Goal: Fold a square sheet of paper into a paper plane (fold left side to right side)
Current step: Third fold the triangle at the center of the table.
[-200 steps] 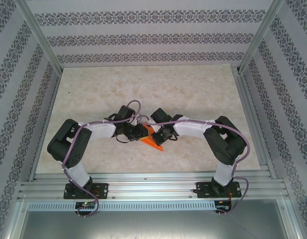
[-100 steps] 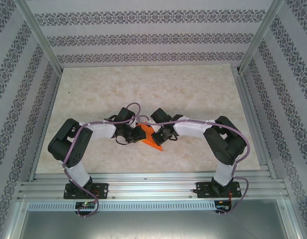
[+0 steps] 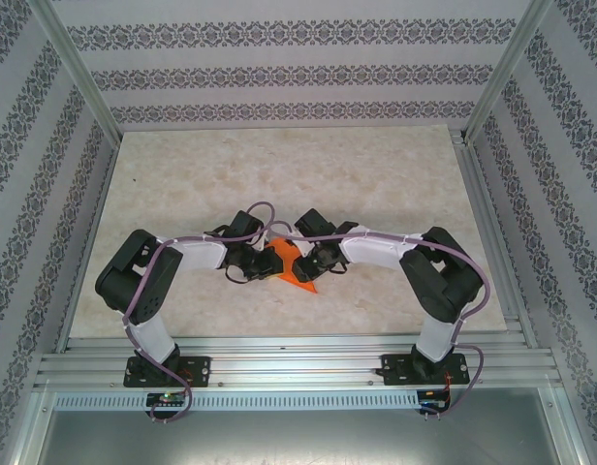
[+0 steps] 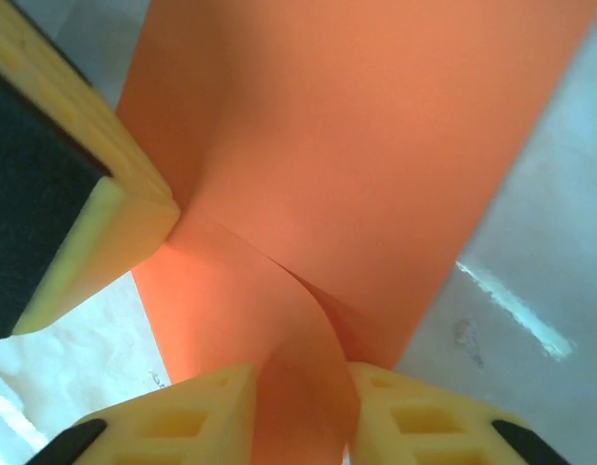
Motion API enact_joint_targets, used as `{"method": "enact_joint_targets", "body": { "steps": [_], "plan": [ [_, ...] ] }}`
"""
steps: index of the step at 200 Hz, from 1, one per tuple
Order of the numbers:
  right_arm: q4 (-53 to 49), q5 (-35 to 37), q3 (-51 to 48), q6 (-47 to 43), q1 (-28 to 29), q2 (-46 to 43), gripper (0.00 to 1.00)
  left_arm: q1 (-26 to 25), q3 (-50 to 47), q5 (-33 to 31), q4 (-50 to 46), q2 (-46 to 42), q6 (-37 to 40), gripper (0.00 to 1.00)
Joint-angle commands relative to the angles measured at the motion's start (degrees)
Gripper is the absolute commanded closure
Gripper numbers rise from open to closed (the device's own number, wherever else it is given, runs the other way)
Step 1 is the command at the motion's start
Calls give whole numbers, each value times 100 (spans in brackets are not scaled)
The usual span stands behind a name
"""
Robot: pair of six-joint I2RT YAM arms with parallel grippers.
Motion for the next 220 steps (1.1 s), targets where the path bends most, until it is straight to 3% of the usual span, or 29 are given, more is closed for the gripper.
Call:
{"method": "enact_joint_targets", "body": {
  "steps": [1, 31, 71, 220],
  "plan": [
    [-215, -57, 69, 481, -185, -616, 65, -96, -113, -287, -338, 212, 176, 85],
    [39, -588, -409, 1434, -182, -1248, 63, -102, -106, -359, -381, 181, 195, 85],
    [1433, -1617, -1333, 2718, 16, -1461, 69, -133, -53, -395, -421, 173, 202, 85],
    [2272, -2324, -1746, 3062, -343, -685, 72, -155, -72, -452, -421, 126, 199, 86]
  ]
}}
